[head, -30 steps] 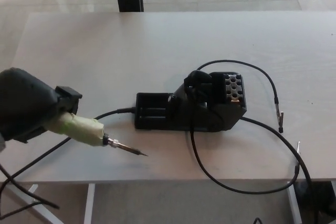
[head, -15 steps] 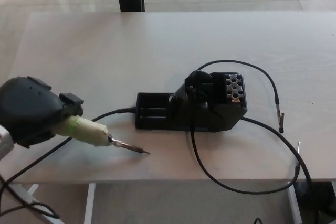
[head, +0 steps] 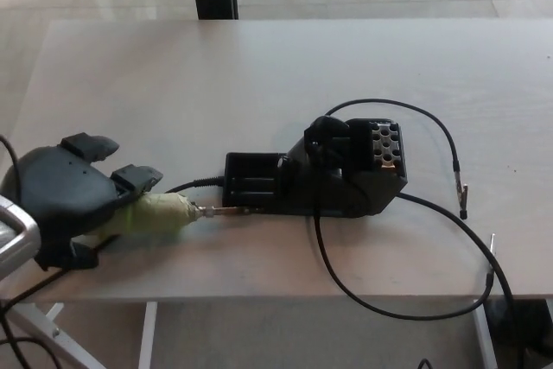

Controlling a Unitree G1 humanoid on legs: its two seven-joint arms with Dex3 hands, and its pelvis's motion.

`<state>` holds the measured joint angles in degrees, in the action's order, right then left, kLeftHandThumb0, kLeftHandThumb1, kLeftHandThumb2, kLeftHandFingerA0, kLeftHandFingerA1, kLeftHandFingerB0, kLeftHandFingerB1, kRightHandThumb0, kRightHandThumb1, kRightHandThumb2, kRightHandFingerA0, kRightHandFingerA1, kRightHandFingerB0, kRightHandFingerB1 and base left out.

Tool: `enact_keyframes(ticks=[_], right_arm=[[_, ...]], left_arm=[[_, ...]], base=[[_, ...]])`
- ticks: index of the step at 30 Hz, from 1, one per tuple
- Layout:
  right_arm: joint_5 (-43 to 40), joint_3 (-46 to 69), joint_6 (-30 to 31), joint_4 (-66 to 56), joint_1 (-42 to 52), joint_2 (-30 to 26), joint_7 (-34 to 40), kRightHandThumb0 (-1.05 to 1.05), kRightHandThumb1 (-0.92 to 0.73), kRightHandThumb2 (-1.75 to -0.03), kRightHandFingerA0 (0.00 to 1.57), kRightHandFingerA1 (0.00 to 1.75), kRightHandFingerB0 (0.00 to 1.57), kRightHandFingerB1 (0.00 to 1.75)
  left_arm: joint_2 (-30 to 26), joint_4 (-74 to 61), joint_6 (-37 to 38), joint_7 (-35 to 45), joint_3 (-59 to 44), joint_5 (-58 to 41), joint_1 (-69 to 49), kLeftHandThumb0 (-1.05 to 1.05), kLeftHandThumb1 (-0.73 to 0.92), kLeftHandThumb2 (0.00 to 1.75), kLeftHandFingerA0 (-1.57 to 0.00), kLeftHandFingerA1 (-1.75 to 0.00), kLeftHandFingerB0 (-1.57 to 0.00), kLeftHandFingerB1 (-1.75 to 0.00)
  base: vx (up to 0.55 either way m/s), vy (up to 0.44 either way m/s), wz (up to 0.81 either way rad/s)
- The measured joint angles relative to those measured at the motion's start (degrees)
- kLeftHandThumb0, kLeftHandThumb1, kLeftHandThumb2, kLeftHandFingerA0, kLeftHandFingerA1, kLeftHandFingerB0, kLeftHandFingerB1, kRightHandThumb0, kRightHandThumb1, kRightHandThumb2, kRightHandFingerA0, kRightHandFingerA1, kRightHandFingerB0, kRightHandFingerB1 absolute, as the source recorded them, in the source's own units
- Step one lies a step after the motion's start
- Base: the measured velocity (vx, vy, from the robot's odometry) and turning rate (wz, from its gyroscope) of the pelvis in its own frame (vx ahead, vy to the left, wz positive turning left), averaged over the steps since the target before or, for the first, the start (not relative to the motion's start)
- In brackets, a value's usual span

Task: Use the left hand of the robot to grab the soldering gun kept on the middle of the table and pull it out of its base and keep it on the left side of the base

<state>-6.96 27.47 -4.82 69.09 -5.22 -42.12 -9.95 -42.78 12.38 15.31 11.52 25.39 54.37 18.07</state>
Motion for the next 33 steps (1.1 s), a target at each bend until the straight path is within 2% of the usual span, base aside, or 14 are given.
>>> enact_keyframes(ticks=[2,3,7,9,10,13,14,16,17,22,24,29,32,33], right_arm=[[0.00,0.00,0.00,0.00,0.00,0.00,0.00,-0.59,-0.54,-0.89,0.58,0.70,0.28,0.49],[-0.01,0.01,0.00,0.00,0.00,0.00,0.00,-0.54,-0.67,-0.60,0.61,0.64,0.34,0.35],[-0.02,0.01,0.01,-0.03,0.10,0.00,0.00,-0.54,-0.67,-0.60,0.61,0.64,0.33,0.35],[-0.02,0.00,0.03,-0.03,0.12,0.00,0.00,-0.60,-0.54,-0.88,0.59,0.70,0.26,0.48],[0.00,-0.01,0.05,-0.03,0.11,0.00,0.00,-0.54,-0.66,-0.60,0.63,0.66,0.32,0.35],[0.04,-0.02,0.06,-0.01,0.09,0.00,0.00,-0.56,-0.65,-0.60,0.62,0.67,0.32,0.35],[0.05,-0.02,0.06,-0.01,0.09,0.00,0.00,-0.57,-0.65,-0.59,0.62,0.67,0.32,0.35],[0.08,-0.02,0.06,-0.01,0.08,0.00,0.00,-0.63,-0.53,-0.87,0.59,0.72,0.25,0.48],[0.09,-0.02,0.06,0.00,0.08,0.01,-0.01,-0.56,-0.64,-0.59,0.60,0.69,0.31,0.35],[0.10,-0.02,0.07,0.00,0.05,0.01,-0.01,-0.54,-0.65,-0.59,0.60,0.68,0.31,0.34],[0.11,-0.02,0.08,0.01,0.04,0.01,-0.01,-0.54,-0.64,-0.59,0.60,0.66,0.31,0.34],[0.12,-0.02,0.10,0.04,-0.03,0.01,-0.01,-0.54,-0.65,-0.59,0.60,0.66,0.32,0.34],[0.13,-0.02,0.12,0.05,-0.07,0.01,-0.01,-0.54,-0.65,-0.60,0.60,0.65,0.32,0.34],[0.13,-0.02,0.12,0.04,-0.07,0.01,-0.01,-0.55,-0.65,-0.60,0.60,0.67,0.31,0.34]], left_arm=[[-0.32,-0.91,-0.32,1.77,0.02,0.00,-0.04,-0.60,0.62,0.77,0.00,0.00,-0.01,-0.11],[-0.45,-1.08,-0.47,2.49,0.02,-0.01,-0.05,-0.62,0.64,0.81,0.00,0.00,-0.03,-0.10],[-1.66,-2.52,-1.15,5.56,-0.53,-0.28,-0.64,-0.78,0.52,0.83,0.00,-0.16,0.00,0.00],[-2.02,-3.60,-1.30,7.16,-1.59,-0.99,-1.08,-0.75,0.49,0.79,0.00,-0.14,0.00,0.00],[-2.00,-4.42,-1.63,7.97,-2.49,-1.71,-1.38,-0.66,0.59,0.80,0.00,0.00,0.00,-0.04],[-1.83,-6.39,-2.33,9.74,-5.44,-4.02,-1.97,-0.78,0.74,0.62,0.00,0.00,0.00,0.00],[-1.72,-7.06,-2.49,10.11,-6.50,-4.71,-2.13,-0.78,0.61,0.79,0.00,0.00,0.00,0.00],[-1.39,-8.38,-2.56,10.66,-8.64,-6.22,-2.25,-0.76,0.65,0.74,0.00,0.00,0.00,0.00],[-1.24,-8.97,-2.64,10.89,-9.53,-6.80,-2.28,-0.80,0.65,0.74,0.00,0.00,0.00,0.00],[-0.13,-11.87,-2.88,12.09,-15.40,-10.66,-2.74,-0.81,0.75,0.62,0.00,0.00,0.00,0.00],[0.09,-12.68,-2.89,12.61,-18.10,-12.41,-3.22,-0.87,0.64,0.83,0.00,0.00,0.00,0.00],[0.87,-14.36,-2.92,13.39,-25.20,-16.11,-5.82,-0.94,0.55,1.00,0.00,-0.65,0.00,-0.52],[2.08,-14.36,-2.93,13.57,-30.29,-18.44,-8.25,-0.96,0.57,1.00,0.00,-0.68,0.00,-0.53],[2.47,-14.26,-2.93,13.62,-31.92,-19.18,-9.14,-0.95,0.57,0.74,0.00,-0.63,0.00,-0.48]], base=[[0.00,0.000,0.00],[0.00,0.000,0.00],[0.00,0.000,0.00],[0.00,0.000,0.00],[0.00,0.000,0.00],[0.00,0.000,0.00],[0.00,0.000,0.00],[0.00,0.000,0.00],[0.00,0.000,0.00],[0.00,0.000,0.00],[0.00,0.000,0.00],[0.00,0.000,0.00],[0.00,0.000,0.00],[0.00,0.000,0.00]])
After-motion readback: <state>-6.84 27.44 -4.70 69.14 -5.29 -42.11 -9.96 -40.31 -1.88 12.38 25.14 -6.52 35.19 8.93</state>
